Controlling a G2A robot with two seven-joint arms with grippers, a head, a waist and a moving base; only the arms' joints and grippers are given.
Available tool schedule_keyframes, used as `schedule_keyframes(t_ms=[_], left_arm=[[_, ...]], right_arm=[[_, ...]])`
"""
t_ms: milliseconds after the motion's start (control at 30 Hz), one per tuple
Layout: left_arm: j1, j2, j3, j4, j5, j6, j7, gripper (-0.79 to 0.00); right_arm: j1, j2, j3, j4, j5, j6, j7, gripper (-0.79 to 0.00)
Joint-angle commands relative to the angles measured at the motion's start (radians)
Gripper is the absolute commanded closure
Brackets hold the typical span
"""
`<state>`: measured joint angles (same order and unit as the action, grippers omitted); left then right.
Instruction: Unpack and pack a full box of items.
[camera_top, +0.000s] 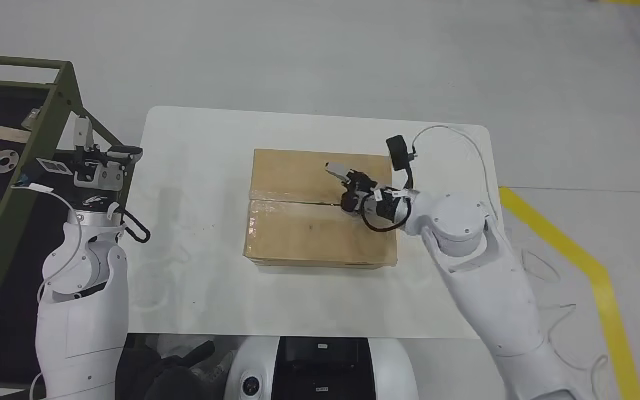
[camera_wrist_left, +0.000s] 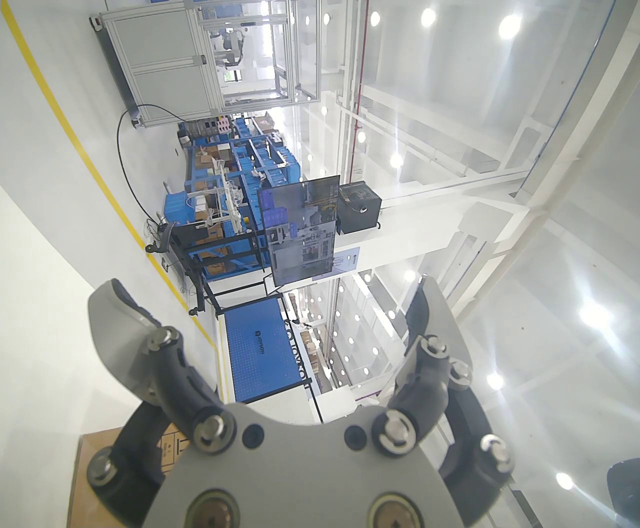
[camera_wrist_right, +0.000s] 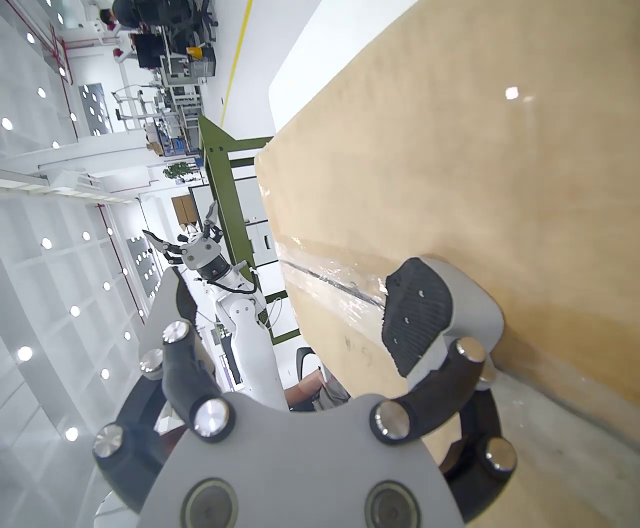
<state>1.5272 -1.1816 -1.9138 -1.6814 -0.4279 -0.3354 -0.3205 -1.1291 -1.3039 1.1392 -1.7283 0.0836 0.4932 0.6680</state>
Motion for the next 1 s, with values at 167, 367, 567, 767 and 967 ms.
schedule_keyframes(t_ms=[167,367,567,767,967], left_arm=[[0.0,0.0,0.0,0.0,0.0,0.0,0.0,-0.785],[0.0,0.0,0.0,0.0,0.0,0.0,0.0,-0.785],[0.0,0.0,0.0,0.0,0.0,0.0,0.0,-0.785],[0.0,0.0,0.0,0.0,0.0,0.0,0.0,-0.785],[0.0,0.0,0.0,0.0,0.0,0.0,0.0,-0.785]], right_arm=[[-0.095,0.023,0.108,-0.088,-0.005,0.012,-0.023,-0.785],[-0.134,0.036,0.16,-0.124,-0.009,0.037,-0.019,-0.785],[-0.156,0.043,0.184,-0.132,-0.003,0.048,-0.028,-0.785],[-0.192,0.05,0.211,-0.148,0.01,0.042,-0.045,-0.785],[-0.227,0.057,0.245,-0.17,0.022,0.035,-0.062,-0.785]])
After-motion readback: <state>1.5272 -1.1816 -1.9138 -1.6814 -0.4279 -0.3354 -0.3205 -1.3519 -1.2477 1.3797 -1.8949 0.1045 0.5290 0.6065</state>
